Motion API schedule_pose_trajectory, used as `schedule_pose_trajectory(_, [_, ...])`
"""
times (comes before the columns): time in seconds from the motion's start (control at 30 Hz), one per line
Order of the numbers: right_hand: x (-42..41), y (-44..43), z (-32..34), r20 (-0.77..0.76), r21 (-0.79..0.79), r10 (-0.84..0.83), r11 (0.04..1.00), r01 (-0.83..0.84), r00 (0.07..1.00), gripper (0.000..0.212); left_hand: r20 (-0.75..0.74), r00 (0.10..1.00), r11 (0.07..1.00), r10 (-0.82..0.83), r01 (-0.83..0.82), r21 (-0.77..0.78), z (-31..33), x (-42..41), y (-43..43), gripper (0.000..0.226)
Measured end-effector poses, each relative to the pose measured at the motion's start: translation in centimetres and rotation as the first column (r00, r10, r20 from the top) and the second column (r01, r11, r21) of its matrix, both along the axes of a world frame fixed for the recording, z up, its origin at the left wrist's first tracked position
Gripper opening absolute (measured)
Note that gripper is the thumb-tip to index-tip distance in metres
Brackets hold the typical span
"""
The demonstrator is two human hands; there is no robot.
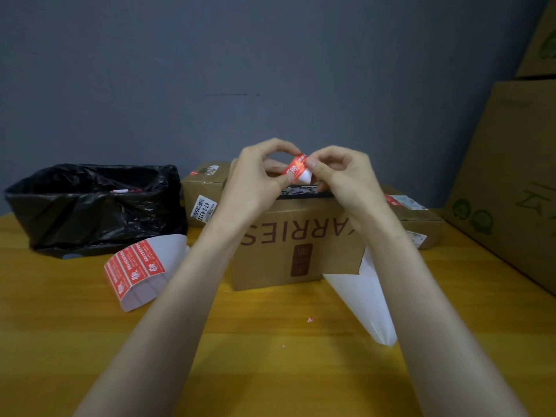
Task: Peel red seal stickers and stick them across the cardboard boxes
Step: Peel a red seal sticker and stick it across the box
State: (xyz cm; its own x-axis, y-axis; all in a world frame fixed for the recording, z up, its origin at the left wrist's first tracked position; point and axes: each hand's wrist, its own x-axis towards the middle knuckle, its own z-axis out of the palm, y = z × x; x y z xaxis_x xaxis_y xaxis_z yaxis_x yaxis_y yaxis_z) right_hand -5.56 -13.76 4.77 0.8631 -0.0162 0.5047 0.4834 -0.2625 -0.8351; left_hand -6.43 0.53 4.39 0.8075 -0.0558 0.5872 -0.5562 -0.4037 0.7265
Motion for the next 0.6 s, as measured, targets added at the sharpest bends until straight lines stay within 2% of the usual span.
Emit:
schedule_pose_trajectory(0.2, [-0.6,1.2,0.2,-0.105,0.193,0.052,0.981,-0.031,0.993,0.007,-0.017,0.999,0.994,0.029,-0.031,-0.103,0.1,-0.1,0.1,0.033])
schedule_pose_trajectory(0.37, [-1.3,1.8,0.6,-0.099,0.172,0.005,0.985,0.013,0.995,0.003,-0.050,0.998,0.993,-0.024,0.018,-0.121,1.2,-0.8,1.7,0.009])
schedule_pose_trajectory(0.47, [-1.6,2.9,0.4,-0.110,0.163,0.025,0.987,-0.007,0.994,0.005,-0.075,0.997,0.994,-0.024,0.016,-0.112,1.3,-1.3,2.7,0.012])
schedule_pose_trajectory(0.6, [-2.1,4.3,0.2,-0.149,0.217,0.132,0.971,-0.097,0.980,0.006,-0.105,0.994,0.997,0.028,-0.036,-0.074,1.2,-1.6,4.4,0.015])
